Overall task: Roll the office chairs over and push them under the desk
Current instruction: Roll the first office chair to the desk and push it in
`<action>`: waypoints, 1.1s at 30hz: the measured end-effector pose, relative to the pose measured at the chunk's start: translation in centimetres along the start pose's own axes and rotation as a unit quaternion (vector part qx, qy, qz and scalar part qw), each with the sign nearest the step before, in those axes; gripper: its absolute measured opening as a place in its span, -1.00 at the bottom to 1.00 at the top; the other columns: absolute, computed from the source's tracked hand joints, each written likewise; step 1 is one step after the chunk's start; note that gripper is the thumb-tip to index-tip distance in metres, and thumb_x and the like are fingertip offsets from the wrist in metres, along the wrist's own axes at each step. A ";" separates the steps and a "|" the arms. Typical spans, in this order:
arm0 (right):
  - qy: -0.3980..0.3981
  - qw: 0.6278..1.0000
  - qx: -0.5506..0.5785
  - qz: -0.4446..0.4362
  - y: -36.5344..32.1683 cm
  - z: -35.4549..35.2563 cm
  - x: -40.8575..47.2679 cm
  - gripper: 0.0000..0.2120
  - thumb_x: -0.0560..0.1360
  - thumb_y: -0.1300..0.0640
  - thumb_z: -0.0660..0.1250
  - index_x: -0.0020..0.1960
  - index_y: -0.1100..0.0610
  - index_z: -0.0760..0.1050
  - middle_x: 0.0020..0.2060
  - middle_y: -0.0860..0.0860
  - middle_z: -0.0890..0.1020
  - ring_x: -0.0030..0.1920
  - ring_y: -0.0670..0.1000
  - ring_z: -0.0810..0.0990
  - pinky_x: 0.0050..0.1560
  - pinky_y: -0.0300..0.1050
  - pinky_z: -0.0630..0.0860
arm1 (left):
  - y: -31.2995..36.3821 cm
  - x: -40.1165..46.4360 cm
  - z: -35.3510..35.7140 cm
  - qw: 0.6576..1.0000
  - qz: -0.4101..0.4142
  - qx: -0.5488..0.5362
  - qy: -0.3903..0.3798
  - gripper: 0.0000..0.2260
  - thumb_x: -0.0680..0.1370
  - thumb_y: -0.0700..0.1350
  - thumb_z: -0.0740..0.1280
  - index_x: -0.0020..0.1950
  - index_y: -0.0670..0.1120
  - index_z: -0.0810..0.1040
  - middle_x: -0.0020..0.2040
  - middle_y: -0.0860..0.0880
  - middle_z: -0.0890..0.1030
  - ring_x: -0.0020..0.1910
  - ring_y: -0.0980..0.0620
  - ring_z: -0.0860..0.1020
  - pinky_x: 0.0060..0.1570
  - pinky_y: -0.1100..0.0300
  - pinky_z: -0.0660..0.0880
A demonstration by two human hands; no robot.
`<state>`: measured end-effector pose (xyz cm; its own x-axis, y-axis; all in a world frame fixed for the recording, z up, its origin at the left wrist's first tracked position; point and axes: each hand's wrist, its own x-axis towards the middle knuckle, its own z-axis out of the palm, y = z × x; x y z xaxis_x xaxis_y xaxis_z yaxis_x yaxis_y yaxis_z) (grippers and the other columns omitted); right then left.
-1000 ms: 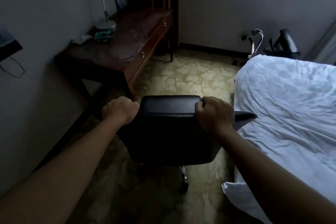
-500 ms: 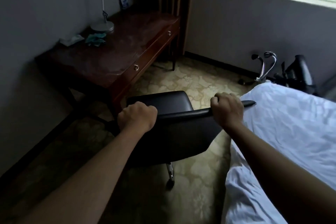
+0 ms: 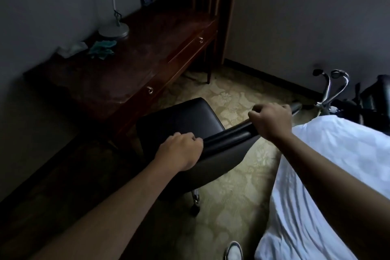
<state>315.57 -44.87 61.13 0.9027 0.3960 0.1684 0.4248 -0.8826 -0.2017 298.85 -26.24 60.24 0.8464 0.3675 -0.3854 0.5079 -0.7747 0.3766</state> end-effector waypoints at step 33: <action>-0.192 0.845 -0.033 -0.498 10.2 -0.2 20.5 -0.46 0.51 -0.25 -0.10 -0.12 0.00 0.57 -0.14 -0.01 0.61 -0.02 0.08 0.52 -0.12 -0.03 0.41 | 23.9 9.1 4.9 0.951 -0.165 0.041 0.259 -0.58 0.35 0.29 0.42 0.06 0.07 0.52 -0.14 0.10 0.59 -0.16 0.01 0.61 -0.19 0.07 0.56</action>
<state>338.36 -45.79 62.76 0.0599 0.9926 -0.1058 0.9937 -0.0693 -0.0881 317.93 -43.94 61.63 0.6199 0.7847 0.0030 0.7628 -0.6034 0.2324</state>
